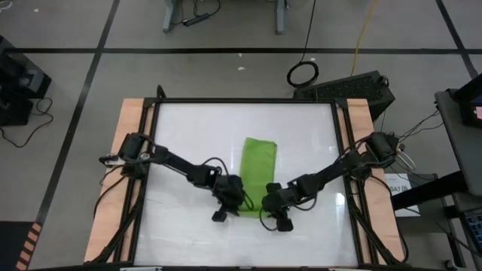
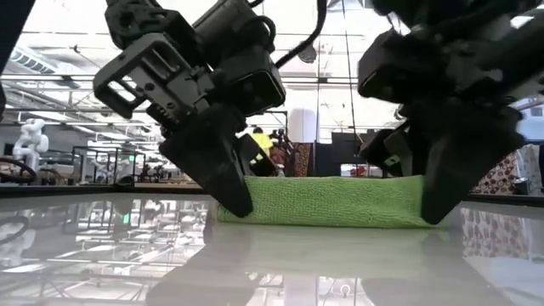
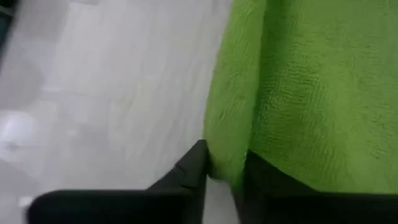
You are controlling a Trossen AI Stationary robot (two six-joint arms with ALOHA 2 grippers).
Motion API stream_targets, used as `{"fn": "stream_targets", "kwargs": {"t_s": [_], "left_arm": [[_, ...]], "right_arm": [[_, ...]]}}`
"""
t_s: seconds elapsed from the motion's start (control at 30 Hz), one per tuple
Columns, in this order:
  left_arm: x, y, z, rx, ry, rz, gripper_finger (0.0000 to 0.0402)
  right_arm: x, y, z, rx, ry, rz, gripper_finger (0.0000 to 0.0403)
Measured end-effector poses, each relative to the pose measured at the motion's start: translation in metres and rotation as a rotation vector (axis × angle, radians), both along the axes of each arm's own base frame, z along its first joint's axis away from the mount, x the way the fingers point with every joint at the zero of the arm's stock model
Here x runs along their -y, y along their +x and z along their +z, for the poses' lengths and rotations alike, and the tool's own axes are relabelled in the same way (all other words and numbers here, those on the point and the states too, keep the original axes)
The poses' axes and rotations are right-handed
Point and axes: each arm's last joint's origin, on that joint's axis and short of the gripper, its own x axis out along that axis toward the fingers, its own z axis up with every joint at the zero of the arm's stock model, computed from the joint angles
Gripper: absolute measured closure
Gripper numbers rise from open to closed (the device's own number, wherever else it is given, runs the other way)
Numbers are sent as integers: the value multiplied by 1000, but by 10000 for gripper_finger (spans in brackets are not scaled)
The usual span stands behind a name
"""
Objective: Roll towel
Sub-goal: Roll the green towel on the table
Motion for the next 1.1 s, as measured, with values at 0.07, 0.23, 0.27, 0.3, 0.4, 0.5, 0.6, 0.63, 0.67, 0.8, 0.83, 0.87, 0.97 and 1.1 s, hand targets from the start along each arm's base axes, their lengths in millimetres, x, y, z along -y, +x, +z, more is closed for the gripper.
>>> {"fn": "stream_targets", "kwargs": {"t_s": [0.07, 0.23, 0.27, 0.3, 0.4, 0.5, 0.6, 0.63, 0.67, 0.8, 0.83, 0.87, 0.97, 1.1], "left_arm": [[-4, 1, 0, -10, -21, 8, 390], [-9, 1, 0, -20, -42, 6, 390], [-9, 1, 0, -20, -46, 2, 390], [-9, 1, 0, -21, -51, -1, 390], [-10, 2, 0, -19, -53, 0, 390], [-11, 2, 0, -31, -62, 17, 390], [-13, 3, -2, -43, -74, 38, 390], [-15, 4, -3, -50, -80, 45, 390], [-16, 4, -3, -53, -83, 52, 390], [-18, 6, -8, -71, -123, 61, 390], [-18, 7, -8, -69, -128, 64, 390], [-18, 8, -9, -66, -130, 64, 390], [-18, 9, -10, -61, -138, 69, 390], [-20, 9, -10, -72, -148, 84, 390]], "right_arm": [[-5, -5, 2, 20, -73, 4, 305], [-19, -21, 9, 73, -293, 5, 214], [-23, -24, 11, 96, -330, 9, 203], [-27, -26, 12, 122, -364, 10, 195], [-37, -33, 12, 168, -464, 10, 188], [-45, -37, 12, 218, -517, 22, 194], [-56, -36, 14, 303, -532, 56, 203], [-59, -37, 15, 324, -535, 69, 205], [-62, -37, 15, 338, -539, 83, 207], [-65, -37, 14, 344, -532, 81, 208], [-65, -37, 12, 343, -528, 74, 208], [-66, -37, 11, 343, -524, 72, 208], [-70, -37, 6, 347, -522, 79, 208], [-73, -36, -4, 356, -563, 84, 208]]}}
